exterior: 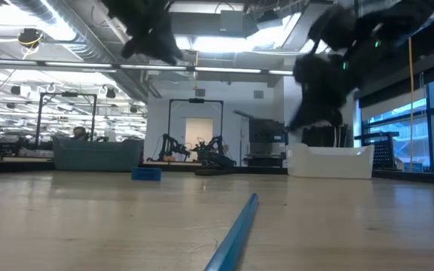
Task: Sort crayons/erasers/pens/pencils in bins
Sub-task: Put the black pencil into the blue bin
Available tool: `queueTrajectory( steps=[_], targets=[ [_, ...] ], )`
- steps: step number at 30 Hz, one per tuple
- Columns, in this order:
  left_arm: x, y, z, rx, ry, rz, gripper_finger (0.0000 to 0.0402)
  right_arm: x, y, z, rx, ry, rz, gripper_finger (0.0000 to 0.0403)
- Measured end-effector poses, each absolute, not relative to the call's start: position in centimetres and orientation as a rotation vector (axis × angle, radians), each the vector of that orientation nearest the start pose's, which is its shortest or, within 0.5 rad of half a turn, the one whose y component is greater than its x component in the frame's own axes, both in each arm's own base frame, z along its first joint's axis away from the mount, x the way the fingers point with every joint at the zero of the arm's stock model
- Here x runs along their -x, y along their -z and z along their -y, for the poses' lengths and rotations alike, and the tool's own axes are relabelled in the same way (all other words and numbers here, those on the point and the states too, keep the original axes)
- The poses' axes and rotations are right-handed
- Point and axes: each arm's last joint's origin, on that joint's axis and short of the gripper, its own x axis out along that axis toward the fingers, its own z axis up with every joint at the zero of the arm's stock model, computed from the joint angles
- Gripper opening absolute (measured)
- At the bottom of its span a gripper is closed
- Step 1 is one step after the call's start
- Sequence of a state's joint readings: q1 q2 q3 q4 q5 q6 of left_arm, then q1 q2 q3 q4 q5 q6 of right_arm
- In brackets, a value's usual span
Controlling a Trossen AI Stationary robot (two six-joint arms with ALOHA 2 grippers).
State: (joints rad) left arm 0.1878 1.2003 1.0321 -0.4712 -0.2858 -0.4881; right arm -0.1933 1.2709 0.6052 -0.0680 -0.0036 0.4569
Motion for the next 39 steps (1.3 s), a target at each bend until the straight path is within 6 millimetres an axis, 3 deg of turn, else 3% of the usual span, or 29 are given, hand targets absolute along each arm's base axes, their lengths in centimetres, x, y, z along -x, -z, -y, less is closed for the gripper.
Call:
queueTrajectory(
  steps=[3, 7, 11, 17, 23, 29, 34, 39],
  targets=[
    [-24.7, -30.8, -6.2, 0.428, -0.534, -0.524, 0.0108, -23.6, -21.0, 4.6, -0.512, 0.315, -0.528, 0.0008],
    [-25.6, -31.2, -6.8, 0.409, -0.314, -0.366, 0.0111, -23.4, -23.7, 4.5, -0.497, 0.240, -0.336, 0.0006],
    [-26.2, -30.9, -7.7, 0.415, -0.284, -0.293, 0.0124, -23.2, -24.1, 4.4, -0.507, 0.234, -0.316, 0.0011],
    [-26.6, -31.7, -7.5, 0.323, -0.255, -0.224, 0.0146, -23.9, -21.0, 4.5, -0.412, 0.284, -0.529, 0.0032],
    [-26.9, -32.6, -7.0, 0.220, -0.282, -0.138, 0.0162, -26.3, -16.3, 5.1, -0.208, 0.293, -0.688, 0.0097],
    [-26.9, -32.7, -7.1, 0.242, -0.320, -0.114, 0.0162, -27.6, -11.6, 7.5, -0.030, 0.570, -0.761, 0.0177],
    [-26.9, -32.7, -6.8, 0.271, -0.317, -0.110, 0.0162, -27.9, -10.1, 9.9, -0.178, 0.567, -0.788, 0.0203],
    [-27.0, -32.7, -6.5, 0.269, -0.310, -0.115, 0.0161, -27.8, -10.0, 11.9, -0.302, 0.547, -0.802, 0.0185]
  ],
)
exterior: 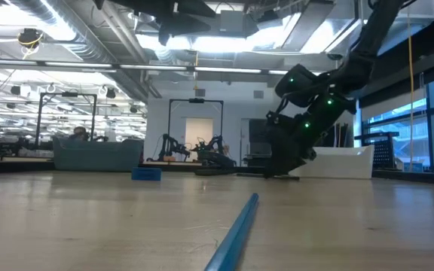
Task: Sort crayons/erasers/pens/pencils in bins
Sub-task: Put the black pencil into the blue bin
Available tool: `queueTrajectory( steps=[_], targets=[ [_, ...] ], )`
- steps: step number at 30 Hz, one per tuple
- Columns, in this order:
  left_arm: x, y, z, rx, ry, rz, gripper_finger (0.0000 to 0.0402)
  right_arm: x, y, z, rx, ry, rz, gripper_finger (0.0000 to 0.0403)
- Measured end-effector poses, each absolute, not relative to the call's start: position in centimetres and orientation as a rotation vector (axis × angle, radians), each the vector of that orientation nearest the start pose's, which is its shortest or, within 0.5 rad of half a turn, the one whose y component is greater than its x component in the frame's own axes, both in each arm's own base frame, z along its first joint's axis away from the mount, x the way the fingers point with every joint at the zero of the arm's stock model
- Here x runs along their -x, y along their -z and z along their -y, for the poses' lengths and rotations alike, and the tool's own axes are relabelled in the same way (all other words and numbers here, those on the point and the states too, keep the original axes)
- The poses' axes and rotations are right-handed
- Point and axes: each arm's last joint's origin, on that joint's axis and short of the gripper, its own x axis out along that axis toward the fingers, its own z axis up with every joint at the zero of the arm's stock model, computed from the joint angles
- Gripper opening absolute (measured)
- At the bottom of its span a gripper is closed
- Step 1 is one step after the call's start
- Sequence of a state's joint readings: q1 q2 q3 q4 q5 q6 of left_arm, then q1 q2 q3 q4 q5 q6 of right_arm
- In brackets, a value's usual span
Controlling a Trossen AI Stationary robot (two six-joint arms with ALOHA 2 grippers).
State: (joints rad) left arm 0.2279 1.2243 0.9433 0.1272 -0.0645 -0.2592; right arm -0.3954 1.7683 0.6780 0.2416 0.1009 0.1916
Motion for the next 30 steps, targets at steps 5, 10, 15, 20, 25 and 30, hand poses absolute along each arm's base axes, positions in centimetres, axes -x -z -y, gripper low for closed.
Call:
queueTrajectory(
  steps=[5, 10, 15, 20, 25, 30],
  targets=[
    [-27.0, -32.6, -6.5, 0.269, -0.321, -0.126, 0.0161, -27.4, -9.9, 12.6, -0.308, 0.559, -0.814, 0.0131],
    [-26.9, -32.3, -6.6, 0.270, -0.341, -0.155, 0.0161, -27.2, -9.4, 12.5, -0.259, 0.538, -0.870, 0.0051],
    [-26.9, -32.1, -6.5, 0.271, -0.344, -0.177, 0.0160, -27.4, -9.0, 12.2, -0.237, 0.517, -0.889, 0.0016],
    [-26.8, -31.9, -6.5, 0.266, -0.345, -0.194, 0.0160, -27.5, -9.4, 12.0, -0.229, 0.528, -0.881, 0.0043],
    [-26.8, -31.7, -6.5, 0.267, -0.347, -0.214, 0.0159, -27.9, -11.2, 11.8, -0.331, 0.474, -0.837, 0.0037],
    [-26.5, -31.4, -6.6, 0.338, -0.370, -0.249, 0.0159, -28.6, -15.4, 11.7, -0.363, 0.382, -0.660, 0.0024]
  ],
)
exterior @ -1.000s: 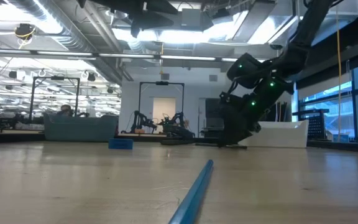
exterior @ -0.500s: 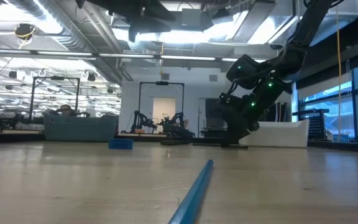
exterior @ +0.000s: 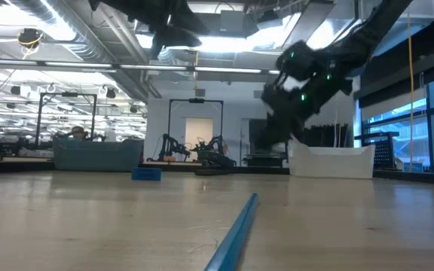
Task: Sort crayons/erasers/pens/pencils in bins
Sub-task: Put the black pencil into the blue bin
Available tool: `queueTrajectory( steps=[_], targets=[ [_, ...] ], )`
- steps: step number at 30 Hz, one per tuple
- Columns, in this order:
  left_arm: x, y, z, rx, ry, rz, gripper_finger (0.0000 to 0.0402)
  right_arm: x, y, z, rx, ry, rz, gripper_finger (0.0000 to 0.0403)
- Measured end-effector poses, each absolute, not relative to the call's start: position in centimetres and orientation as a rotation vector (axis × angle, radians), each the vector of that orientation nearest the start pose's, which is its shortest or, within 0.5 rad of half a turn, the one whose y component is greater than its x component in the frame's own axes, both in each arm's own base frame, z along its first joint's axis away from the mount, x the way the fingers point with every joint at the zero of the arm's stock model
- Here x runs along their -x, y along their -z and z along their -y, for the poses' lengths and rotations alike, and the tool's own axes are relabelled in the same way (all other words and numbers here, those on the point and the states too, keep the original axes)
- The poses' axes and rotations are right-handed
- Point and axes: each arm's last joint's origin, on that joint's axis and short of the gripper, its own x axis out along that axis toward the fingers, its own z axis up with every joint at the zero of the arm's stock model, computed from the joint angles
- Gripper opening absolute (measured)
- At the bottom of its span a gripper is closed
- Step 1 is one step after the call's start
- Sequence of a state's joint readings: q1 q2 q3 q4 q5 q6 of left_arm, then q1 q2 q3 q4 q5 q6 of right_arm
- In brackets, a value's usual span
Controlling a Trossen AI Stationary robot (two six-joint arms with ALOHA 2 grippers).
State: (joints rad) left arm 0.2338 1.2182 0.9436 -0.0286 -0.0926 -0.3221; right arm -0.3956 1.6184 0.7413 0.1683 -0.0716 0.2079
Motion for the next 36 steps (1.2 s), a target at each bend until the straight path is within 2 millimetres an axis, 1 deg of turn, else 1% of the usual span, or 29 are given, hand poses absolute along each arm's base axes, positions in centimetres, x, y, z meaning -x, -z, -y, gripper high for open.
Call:
queueTrajectory(
  steps=[3, 5, 9, 13, 17, 19, 22, 24, 27, 29, 31, 33, 36],
  targets=[
    [-26.1, -31.2, -7.0, 0.470, -0.417, -0.259, 0.0159, -28.2, -17.6, 11.5, -0.362, 0.346, -0.592, 0.0027],
    [-25.7, -30.9, -7.2, 0.536, -0.443, -0.287, 0.0159, -27.9, -19.5, 11.3, -0.357, 0.333, -0.512, 0.0031],
    [-25.4, -30.8, -7.3, 0.596, -0.460, -0.299, 0.0159, -27.2, -22.5, 10.9, -0.349, 0.288, -0.375, 0.0033],
    [-25.3, -30.9, -7.8, 0.626, -0.446, -0.285, 0.0169, -26.8, -25.2, 10.6, -0.349, 0.223, -0.214, 0.0029],
    [-26.3, -31.1, -8.4, 0.549, -0.357, -0.227, 0.0185, -26.8, -26.5, 10.2, -0.333, 0.148, -0.115, 0.0018],
    [-27.0, -31.7, -8.5, 0.483, -0.292, -0.149, 0.0191, -27.0, -26.8, 9.9, -0.324, 0.135, -0.093, 0.0014],
    [-28.2, -31.7, -8.7, 0.429, -0.220, -0.082, 0.0199, -27.2, -26.9, 9.4, -0.318, 0.115, -0.082, 0.0012],
    [-29.0, -31.2, -9.0, 0.427, -0.209, -0.068, 0.0203, -27.3, -26.9, 9.0, -0.317, 0.101, -0.083, 0.0012],
    [-29.9, -29.7, -9.3, 0.480, -0.223, -0.117, 0.0204, -27.4, -26.9, 8.6, -0.316, 0.085, -0.086, 0.0012],
    [-30.1, -28.9, -9.3, 0.524, -0.235, -0.166, 0.0203, -27.4, -26.6, 8.5, -0.324, 0.090, -0.115, 0.0012],
    [-30.0, -28.7, -9.3, 0.541, -0.237, -0.187, 0.0203, -27.3, -25.8, 8.4, -0.340, 0.149, -0.192, 0.0012],
    [-29.9, -28.8, -9.1, 0.542, -0.234, -0.196, 0.0202, -27.4, -24.3, 8.3, -0.330, 0.210, -0.312, 0.0015],
    [-29.3, -29.8, -8.9, 0.533, -0.225, -0.164, 0.0202, -27.8, -22.1, 7.7, -0.279, 0.184, -0.468, 0.0032]
  ],
)
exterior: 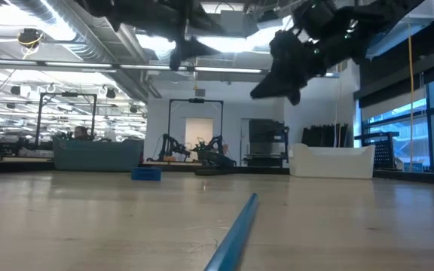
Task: Sort crayons/erasers/pens/pencils in bins
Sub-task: Put the black pencil into the blue bin
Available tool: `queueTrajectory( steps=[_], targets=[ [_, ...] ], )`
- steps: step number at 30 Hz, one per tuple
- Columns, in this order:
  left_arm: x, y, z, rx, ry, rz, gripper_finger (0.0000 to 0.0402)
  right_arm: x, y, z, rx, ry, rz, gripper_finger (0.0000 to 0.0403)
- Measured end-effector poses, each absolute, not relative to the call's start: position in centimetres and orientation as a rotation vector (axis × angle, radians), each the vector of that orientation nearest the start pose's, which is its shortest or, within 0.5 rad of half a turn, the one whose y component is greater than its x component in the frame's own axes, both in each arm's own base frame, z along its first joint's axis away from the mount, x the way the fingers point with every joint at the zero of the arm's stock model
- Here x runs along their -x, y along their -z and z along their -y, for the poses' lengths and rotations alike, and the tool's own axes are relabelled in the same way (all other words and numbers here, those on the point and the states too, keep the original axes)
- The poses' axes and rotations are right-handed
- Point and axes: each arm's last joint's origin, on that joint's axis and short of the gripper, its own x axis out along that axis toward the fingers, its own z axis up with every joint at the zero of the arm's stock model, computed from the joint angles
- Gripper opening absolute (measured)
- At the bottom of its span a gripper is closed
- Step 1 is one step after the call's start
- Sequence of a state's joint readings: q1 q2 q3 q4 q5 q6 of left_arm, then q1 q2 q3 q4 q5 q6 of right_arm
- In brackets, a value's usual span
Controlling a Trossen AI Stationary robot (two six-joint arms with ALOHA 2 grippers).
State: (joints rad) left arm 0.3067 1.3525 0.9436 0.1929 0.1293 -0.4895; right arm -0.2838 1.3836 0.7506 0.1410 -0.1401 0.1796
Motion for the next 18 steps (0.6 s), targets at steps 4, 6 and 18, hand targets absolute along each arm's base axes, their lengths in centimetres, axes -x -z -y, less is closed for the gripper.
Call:
queueTrajectory(
  steps=[4, 6, 18],
  targets=[
    [-27.7, -31.9, -8.6, 0.520, -0.215, -0.093, 0.0202, -29.3, -20.3, 6.7, -0.183, 0.080, -0.572, 0.0079],
    [-26.7, -33.0, -8.3, 0.513, -0.224, -0.062, 0.0202, -30.6, -20.1, 6.6, -0.127, 0.049, -0.635, 0.0108],
    [-22.4, -36.0, -6.2, 0.494, -0.292, -0.012, 0.0201, -42.6, -15.9, 10.5, 0.063, -0.033, -0.930, 0.0183]
  ],
)
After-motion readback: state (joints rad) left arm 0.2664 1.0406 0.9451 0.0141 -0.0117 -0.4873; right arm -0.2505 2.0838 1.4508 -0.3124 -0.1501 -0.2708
